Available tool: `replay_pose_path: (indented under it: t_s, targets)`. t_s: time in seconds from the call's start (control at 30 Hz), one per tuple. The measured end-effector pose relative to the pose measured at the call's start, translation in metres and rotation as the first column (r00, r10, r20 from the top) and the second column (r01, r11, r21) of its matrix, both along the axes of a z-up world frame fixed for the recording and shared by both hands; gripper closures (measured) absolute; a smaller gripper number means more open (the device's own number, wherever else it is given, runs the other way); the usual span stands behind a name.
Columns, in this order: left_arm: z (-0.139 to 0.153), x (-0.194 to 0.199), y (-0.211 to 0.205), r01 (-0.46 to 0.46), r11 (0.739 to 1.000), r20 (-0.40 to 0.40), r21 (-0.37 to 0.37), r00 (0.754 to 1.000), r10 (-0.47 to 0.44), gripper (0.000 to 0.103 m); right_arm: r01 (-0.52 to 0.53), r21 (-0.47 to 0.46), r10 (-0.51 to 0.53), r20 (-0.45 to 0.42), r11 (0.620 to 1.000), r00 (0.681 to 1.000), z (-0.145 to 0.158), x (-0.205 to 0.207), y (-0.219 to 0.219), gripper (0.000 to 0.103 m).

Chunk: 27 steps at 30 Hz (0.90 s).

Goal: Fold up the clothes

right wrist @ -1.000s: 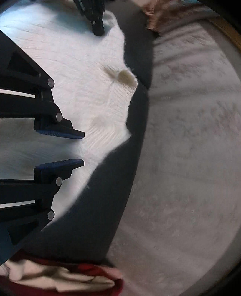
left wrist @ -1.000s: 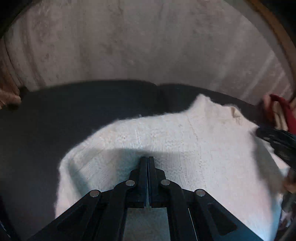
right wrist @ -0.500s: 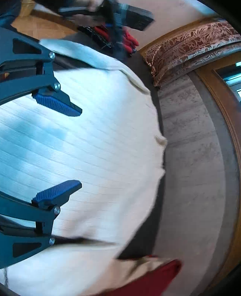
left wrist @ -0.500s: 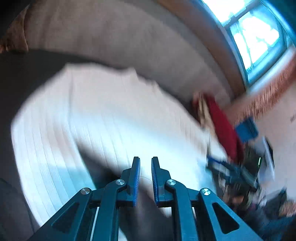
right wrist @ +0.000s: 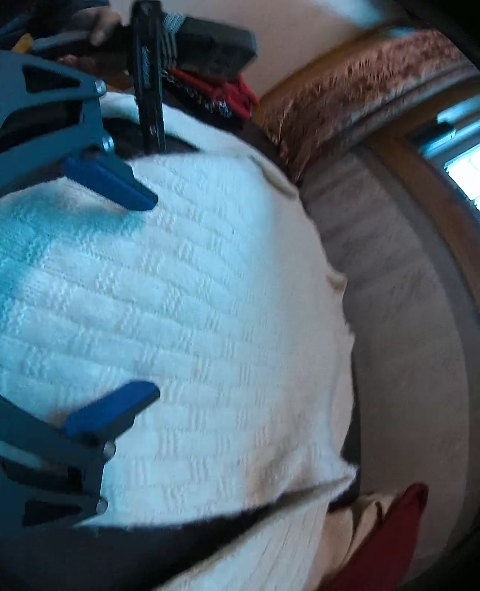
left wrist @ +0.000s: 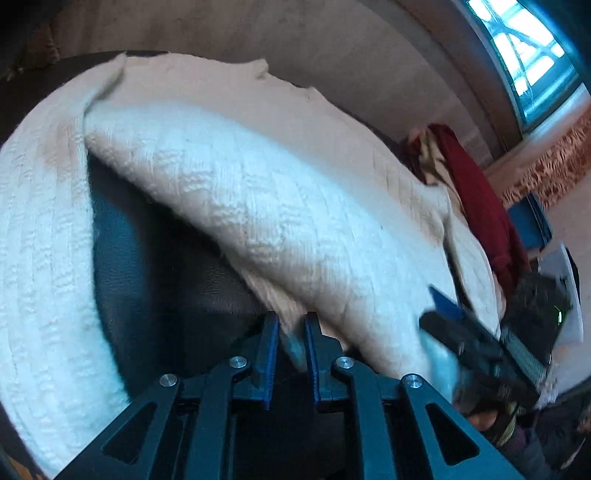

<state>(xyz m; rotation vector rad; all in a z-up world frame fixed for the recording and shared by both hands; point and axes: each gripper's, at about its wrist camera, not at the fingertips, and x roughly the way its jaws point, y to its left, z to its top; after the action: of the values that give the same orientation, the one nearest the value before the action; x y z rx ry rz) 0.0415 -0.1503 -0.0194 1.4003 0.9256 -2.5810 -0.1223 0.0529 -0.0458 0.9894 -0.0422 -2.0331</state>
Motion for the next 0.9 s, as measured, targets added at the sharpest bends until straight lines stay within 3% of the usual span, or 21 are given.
replay_pose_path:
  t_s: [0.1, 0.23, 0.37, 0.43, 0.5, 0.6, 0.67, 0.73, 0.8, 0.83, 0.9]
  targets:
    - [-0.001, 0.001, -0.001, -0.016, 1.000, 0.017, -0.022, 1.000, 0.016, 0.098, -0.020, -0.014, 0.019, -0.014, 1.000, 1.000, -0.001, 0.002, 0.001, 0.000]
    - [0.009, 0.023, -0.017, -0.077, 0.997, 0.002, -0.032, 0.997, 0.077, 0.100, -0.030, -0.054, 0.029, -0.005, 0.998, 1.000, -0.001, 0.001, 0.007, 0.000]
    - [0.033, 0.087, -0.048, -0.174, 0.978, -0.004, -0.112, 0.985, 0.174, 0.103, -0.030, -0.075, 0.029, -0.009, 0.997, 1.000, -0.003, 0.004, 0.008, 0.000]
    - [0.037, 0.125, -0.071, -0.262, 0.953, 0.017, -0.153, 0.963, 0.267, 0.103, -0.031, -0.076, 0.030, -0.013, 0.997, 0.999, -0.003, 0.005, 0.008, 0.000]
    - [0.034, 0.151, -0.089, -0.347, 0.934, 0.003, -0.089, 0.937, 0.349, 0.103, -0.035, -0.069, 0.034, -0.016, 0.997, 0.999, -0.003, 0.005, 0.007, 0.000]
    - [0.026, 0.172, -0.106, -0.446, 0.895, -0.002, -0.015, 0.895, 0.446, 0.090, -0.038, -0.060, 0.037, -0.021, 0.997, 0.999, -0.002, 0.005, 0.007, 0.000]
    - [0.023, 0.171, -0.106, -0.477, 0.879, -0.015, -0.007, 0.879, 0.477, 0.084, -0.038, -0.060, 0.037, -0.021, 0.997, 0.999, -0.002, 0.005, 0.007, 0.000]
    - [0.023, 0.166, -0.098, -0.441, 0.897, -0.033, -0.019, 0.897, 0.441, 0.072, -0.038, -0.058, 0.036, -0.023, 0.998, 0.999, -0.002, 0.006, 0.006, 0.000]
    - [0.021, 0.144, -0.082, -0.351, 0.933, -0.002, -0.079, 0.936, 0.352, 0.069, -0.037, -0.049, 0.036, -0.028, 0.998, 0.999, -0.002, 0.007, 0.005, 0.000]
    - [0.018, 0.132, -0.074, -0.298, 0.947, 0.029, -0.120, 0.952, 0.304, 0.069, -0.038, -0.047, 0.037, -0.029, 0.998, 0.999, -0.002, 0.007, 0.005, 0.000]
    - [0.013, 0.117, -0.053, -0.210, 0.946, 0.070, -0.246, 0.970, 0.234, 0.068, -0.041, -0.046, 0.039, -0.030, 0.998, 0.999, 0.000, 0.007, 0.008, 0.000]
